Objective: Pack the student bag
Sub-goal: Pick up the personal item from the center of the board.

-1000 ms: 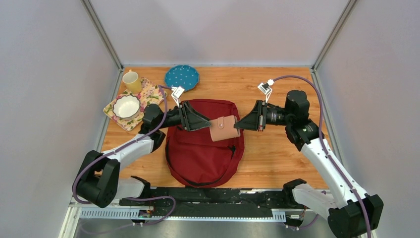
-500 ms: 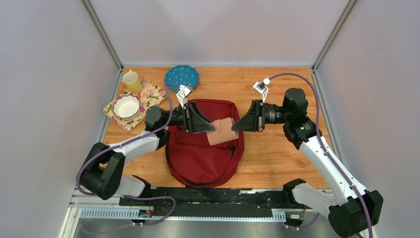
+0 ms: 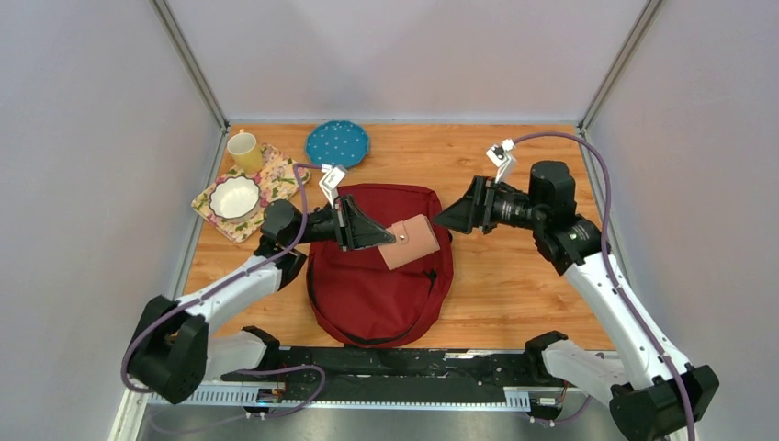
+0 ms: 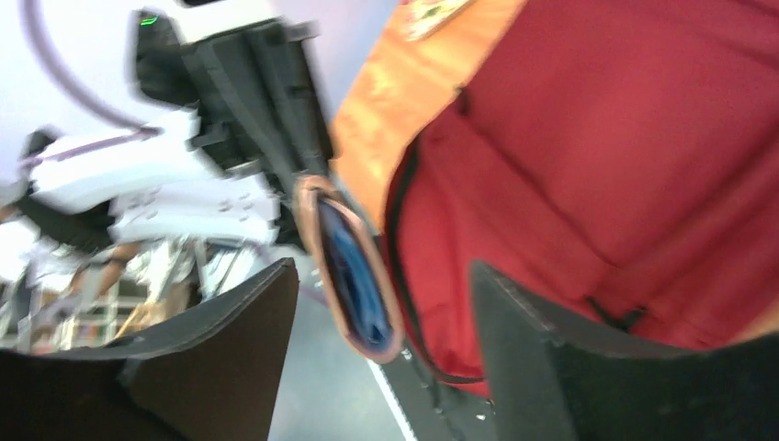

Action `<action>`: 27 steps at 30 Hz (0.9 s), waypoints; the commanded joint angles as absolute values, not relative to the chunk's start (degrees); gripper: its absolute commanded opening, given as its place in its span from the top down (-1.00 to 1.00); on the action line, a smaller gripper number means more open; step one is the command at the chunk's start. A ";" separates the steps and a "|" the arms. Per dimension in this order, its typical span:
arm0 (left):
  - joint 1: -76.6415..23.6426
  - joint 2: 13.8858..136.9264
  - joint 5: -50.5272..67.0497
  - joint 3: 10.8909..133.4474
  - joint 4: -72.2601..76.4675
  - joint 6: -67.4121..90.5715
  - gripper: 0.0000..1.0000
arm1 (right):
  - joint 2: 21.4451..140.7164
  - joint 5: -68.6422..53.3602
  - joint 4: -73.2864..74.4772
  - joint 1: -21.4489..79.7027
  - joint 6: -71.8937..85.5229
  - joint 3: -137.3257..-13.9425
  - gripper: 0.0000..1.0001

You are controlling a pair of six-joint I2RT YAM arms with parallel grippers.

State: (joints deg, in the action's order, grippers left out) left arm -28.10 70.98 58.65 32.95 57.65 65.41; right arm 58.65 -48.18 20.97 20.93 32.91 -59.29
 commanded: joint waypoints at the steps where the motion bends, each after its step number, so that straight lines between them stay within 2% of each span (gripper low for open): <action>1: -28.30 60.75 43.66 33.57 32.21 45.92 1.00 | 51.62 -27.97 28.39 20.48 31.89 -57.14 -0.52; 2: -28.30 57.43 40.20 33.40 25.29 44.84 1.00 | 50.46 -27.78 26.91 20.48 32.77 -55.91 -0.54; 4: -28.30 54.24 32.04 32.26 21.81 44.47 1.00 | 47.92 -29.43 25.67 20.65 35.84 -51.69 -0.57; 7: -28.30 48.79 23.68 28.40 20.65 49.47 1.00 | 45.54 -34.26 18.92 22.49 43.20 -44.23 -0.62; 10: -28.65 45.53 20.66 23.83 24.24 55.62 1.00 | 42.90 -31.93 10.21 28.09 47.89 -38.44 -0.64; 16: -30.76 44.12 19.95 19.69 31.11 62.92 1.00 | 45.60 -25.06 -0.69 38.04 52.29 -35.42 -0.65; 22: -32.60 45.00 21.44 18.72 36.82 65.13 1.00 | 55.35 -27.06 -11.06 40.25 56.51 -35.51 -0.64; 27: -33.05 46.32 25.66 19.07 40.68 63.89 1.00 | 59.06 -27.25 -14.58 40.43 57.39 -36.57 -0.63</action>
State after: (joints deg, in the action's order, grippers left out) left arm -32.58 45.93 22.59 18.79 33.23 63.16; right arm 57.74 -27.70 -6.07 40.01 55.13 -34.92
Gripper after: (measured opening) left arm 0.044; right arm 0.817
